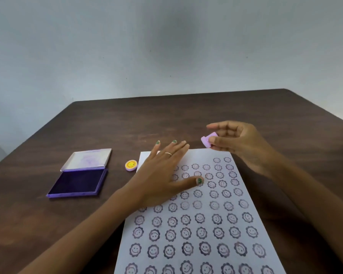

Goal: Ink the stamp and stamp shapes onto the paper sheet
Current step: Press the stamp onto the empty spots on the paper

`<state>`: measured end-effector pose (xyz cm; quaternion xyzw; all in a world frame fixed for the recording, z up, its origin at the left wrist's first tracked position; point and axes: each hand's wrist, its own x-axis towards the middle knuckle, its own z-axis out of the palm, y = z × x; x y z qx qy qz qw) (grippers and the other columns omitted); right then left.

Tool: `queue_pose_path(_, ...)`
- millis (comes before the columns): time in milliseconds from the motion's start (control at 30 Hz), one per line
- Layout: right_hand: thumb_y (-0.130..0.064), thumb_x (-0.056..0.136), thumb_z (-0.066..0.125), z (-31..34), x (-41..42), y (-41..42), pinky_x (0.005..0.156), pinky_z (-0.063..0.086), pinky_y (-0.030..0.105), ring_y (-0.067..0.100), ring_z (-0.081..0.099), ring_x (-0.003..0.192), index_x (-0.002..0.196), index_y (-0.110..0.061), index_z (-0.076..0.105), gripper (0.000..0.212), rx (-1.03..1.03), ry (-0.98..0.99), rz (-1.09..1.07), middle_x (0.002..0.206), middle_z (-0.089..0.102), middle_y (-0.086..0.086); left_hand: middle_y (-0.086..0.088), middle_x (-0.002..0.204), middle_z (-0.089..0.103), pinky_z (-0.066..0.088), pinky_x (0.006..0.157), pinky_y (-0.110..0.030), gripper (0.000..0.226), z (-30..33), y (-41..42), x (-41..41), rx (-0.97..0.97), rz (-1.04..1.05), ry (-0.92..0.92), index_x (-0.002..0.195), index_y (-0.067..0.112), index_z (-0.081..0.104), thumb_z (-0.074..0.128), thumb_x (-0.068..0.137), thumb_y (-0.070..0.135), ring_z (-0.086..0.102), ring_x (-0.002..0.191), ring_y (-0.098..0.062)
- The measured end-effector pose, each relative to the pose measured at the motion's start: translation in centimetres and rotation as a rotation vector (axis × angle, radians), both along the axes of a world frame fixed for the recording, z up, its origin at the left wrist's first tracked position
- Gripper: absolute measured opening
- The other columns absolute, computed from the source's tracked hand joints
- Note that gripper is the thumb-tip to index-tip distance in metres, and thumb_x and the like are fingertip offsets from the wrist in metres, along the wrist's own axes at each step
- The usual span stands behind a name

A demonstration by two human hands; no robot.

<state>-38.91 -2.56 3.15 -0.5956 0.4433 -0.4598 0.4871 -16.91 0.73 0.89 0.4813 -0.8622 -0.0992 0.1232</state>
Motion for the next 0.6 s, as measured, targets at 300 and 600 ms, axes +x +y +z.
queue_pose_path(300, -0.021, 0.064, 0.081, 0.65, 0.31, 0.42, 0.073, 0.06, 0.035, 0.019, 0.071, 0.075, 0.087, -0.012, 0.07, 0.028, -0.266, 0.439, -0.068, 0.082, 0.074, 0.004, 0.009, 0.16, 0.0, -0.009, 0.117, -0.026, 0.101, -0.69, 0.27, -0.11, 0.139, -0.003, -0.059, 0.151, 0.022, 0.002, 0.024, 0.069, 0.078, -0.007, 0.145, -0.002)
queue_pose_path(600, -0.02, 0.069, 0.077, 0.69, 0.94, 0.98, 0.068, 0.055, 0.013, 0.003, 0.069, 0.071, 0.092, -0.014, 0.072, 0.024, -0.356, 0.59, -0.006, 0.082, 0.074, 0.0, 0.008, 0.16, -0.001, -0.007, 0.118, -0.029, 0.099, -0.6, 0.3, -0.14, 0.149, -0.002, -0.088, 0.151, 0.021, 0.002, 0.024, 0.072, 0.076, -0.006, 0.145, -0.004)
